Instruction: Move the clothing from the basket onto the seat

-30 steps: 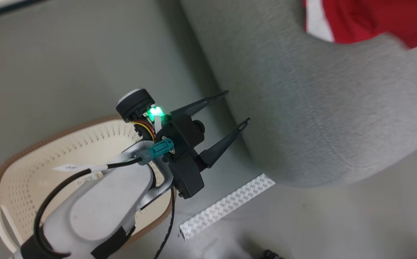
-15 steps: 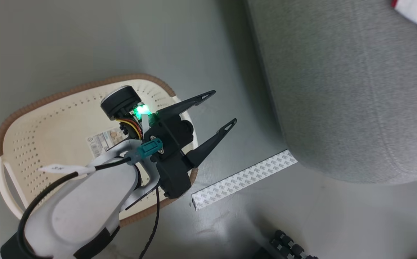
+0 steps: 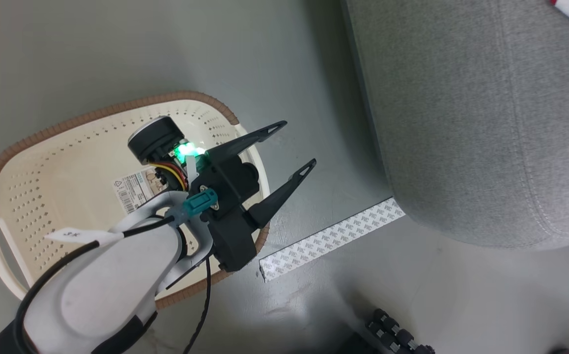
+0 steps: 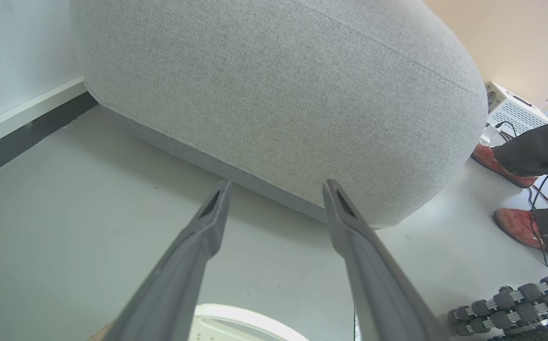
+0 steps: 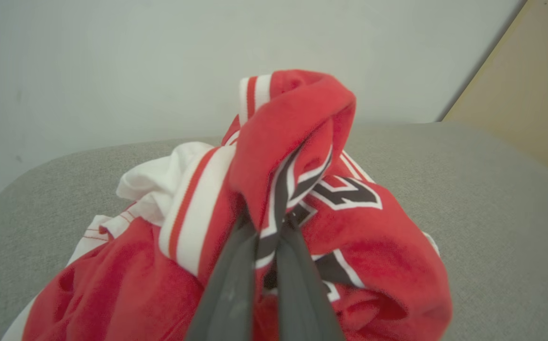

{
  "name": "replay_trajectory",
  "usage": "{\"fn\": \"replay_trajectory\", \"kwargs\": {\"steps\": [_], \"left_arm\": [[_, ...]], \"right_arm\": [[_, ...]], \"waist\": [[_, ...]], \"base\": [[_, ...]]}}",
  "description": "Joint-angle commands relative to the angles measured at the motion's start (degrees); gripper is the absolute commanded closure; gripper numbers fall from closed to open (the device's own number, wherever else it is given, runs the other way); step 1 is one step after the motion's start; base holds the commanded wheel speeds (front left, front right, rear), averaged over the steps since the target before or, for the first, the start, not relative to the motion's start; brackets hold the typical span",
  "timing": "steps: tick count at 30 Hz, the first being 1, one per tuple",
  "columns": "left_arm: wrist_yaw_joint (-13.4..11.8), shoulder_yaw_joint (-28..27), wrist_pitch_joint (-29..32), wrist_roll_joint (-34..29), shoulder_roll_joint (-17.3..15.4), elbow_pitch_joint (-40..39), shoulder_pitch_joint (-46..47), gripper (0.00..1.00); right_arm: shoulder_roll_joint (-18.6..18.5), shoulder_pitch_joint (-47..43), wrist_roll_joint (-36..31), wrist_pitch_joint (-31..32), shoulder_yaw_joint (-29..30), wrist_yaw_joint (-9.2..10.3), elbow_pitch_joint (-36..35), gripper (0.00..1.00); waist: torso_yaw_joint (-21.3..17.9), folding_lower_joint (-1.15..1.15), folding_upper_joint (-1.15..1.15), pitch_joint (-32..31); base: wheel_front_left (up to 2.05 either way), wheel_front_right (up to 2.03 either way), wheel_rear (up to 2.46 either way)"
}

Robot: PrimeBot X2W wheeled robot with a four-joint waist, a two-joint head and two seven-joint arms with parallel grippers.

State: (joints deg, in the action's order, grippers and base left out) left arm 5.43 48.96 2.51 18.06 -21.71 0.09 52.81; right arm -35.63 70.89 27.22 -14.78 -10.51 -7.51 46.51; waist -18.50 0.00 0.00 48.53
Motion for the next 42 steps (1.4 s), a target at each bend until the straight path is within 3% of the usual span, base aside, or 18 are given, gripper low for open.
{"fn": "replay_trajectory", "kwargs": {"steps": [1,3,4,5,11,17,24,30,36,42], "left_arm": [[-0.4,0.0,-0.3,0.3,-0.6,-0.1,-1.5,0.0],[-0.7,-0.2,-0.6,0.5,-0.8,-0.3,-1.6,0.0],[-1.1,-0.4,-0.8,0.7,-0.8,-0.3,-1.7,0.0],[-1.3,-0.6,-1.1,0.8,-0.9,-0.3,-2.1,0.0],[-2.7,-1.5,-3.4,1.8,-0.5,0.8,-3.7,0.0],[-6.1,-4.2,-7.7,4.5,-0.4,2.9,-8.3,0.0],[-10.0,-7.6,-14.0,7.9,0.9,5.9,-14.4,0.0],[-13.2,-10.7,-17.1,9.5,1.9,9.3,-21.0,0.0],[-16.1,-17.9,-17.8,9.4,3.3,7.3,-27.6,0.0],[-15.8,-26.6,-17.8,6.3,5.5,4.3,-34.4,0.0]], "right_arm": [[0.8,0.6,1.1,0.4,-1.7,0.04,2.1,1.0],[1.4,1.2,2.5,0.4,-2.6,0.04,3.3,0.95],[1.3,1.3,2.7,0.3,-3.2,0.04,3.7,0.52],[1.1,1.2,2.6,0.1,-3.5,0.04,3.9,0.0],[1.3,-1.4,2.8,-0.4,-3.2,0.04,2.3,0.0],[4.2,-11.0,0.9,-0.4,-3.3,0.04,-8.3,0.0],[11.5,-25.0,-3.8,-0.3,-3.4,0.04,-19.0,0.0],[17.1,-34.5,-8.5,-0.3,-5.8,0.04,-22.0,0.0],[20.8,-39.8,-12.0,-0.3,-8.4,0.04,-25.0,0.0],[22.3,-43.3,-13.6,-0.3,-12.4,0.04,-27.1,0.0]], "waist": [[-0.4,0.0,0.0,-1.0],[-0.6,0.0,0.0,-1.8],[-0.7,0.0,0.0,-2.2],[-0.8,0.0,0.0,-2.7],[-0.7,0.0,0.0,-6.3],[-0.5,0.0,0.0,-12.6],[2.7,0.0,0.0,-20.6],[6.0,0.0,0.0,-27.9],[9.8,0.0,0.0,-32.1],[13.6,0.0,0.0,-36.3]], "base": [[0.0,0.0,0.0],[0.0,0.0,0.0],[0.0,0.0,0.0],[0.0,0.0,0.0],[0.0,0.0,0.0],[0.0,0.0,0.0],[0.0,0.0,0.0],[0.0,0.0,0.0],[0.0,0.0,0.0],[0.0,0.0,0.0]]}}
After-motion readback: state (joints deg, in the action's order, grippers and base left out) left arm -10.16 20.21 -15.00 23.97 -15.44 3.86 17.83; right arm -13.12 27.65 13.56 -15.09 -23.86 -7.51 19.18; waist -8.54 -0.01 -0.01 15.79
